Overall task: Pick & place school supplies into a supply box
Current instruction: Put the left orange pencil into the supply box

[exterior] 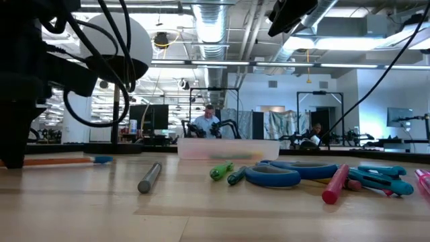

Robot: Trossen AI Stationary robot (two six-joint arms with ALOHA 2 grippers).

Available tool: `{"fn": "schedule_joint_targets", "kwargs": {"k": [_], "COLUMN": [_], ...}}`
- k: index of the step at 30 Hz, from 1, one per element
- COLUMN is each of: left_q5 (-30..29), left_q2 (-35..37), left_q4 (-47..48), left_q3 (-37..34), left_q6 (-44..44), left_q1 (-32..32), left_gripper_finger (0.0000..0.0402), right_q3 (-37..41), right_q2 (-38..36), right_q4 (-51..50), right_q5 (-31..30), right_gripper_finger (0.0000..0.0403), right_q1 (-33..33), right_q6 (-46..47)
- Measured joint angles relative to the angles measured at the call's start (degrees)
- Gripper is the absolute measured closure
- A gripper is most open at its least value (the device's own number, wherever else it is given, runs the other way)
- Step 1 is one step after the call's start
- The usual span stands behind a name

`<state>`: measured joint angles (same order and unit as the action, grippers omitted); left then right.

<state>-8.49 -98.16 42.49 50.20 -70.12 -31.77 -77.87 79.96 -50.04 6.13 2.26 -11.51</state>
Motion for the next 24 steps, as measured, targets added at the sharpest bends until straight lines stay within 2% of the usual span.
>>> {"fn": "schedule_joint_targets", "kwargs": {"k": [4,9,16,24], "left_q5": [-1.17,-1.55,-2.35,-2.38], "left_q2": [-0.21,-0.31,-0.31,0.05], "left_q4": [0.45,1.95,1.56,-0.61], "left_q3": [0.49,0.76,0.43,-0.79], "left_q6": [6.97,5.16,7.89,12.5], "left_q1": [-0.07,-0.07,-0.07,1.07], "left_gripper_finger": [0.0366,0.0371,0.0342,0.0316], "right_q3": [0.0,0.0,-0.01,0.0], "right_q2": [0.0,0.0,0.0,0.0], "right_q4": [-0.02,-0.22,-0.35,-0.42], "right_q5": [-0.04,-0.14,-0.59,-8.42], "right_gripper_finger": [0.0331,0.0331,0.0331,0.0331], "right_q1": [-0.46,-0.91,-3.48,-8.29], "right_q6": [1.82,4.9,6.62,8.07]}}
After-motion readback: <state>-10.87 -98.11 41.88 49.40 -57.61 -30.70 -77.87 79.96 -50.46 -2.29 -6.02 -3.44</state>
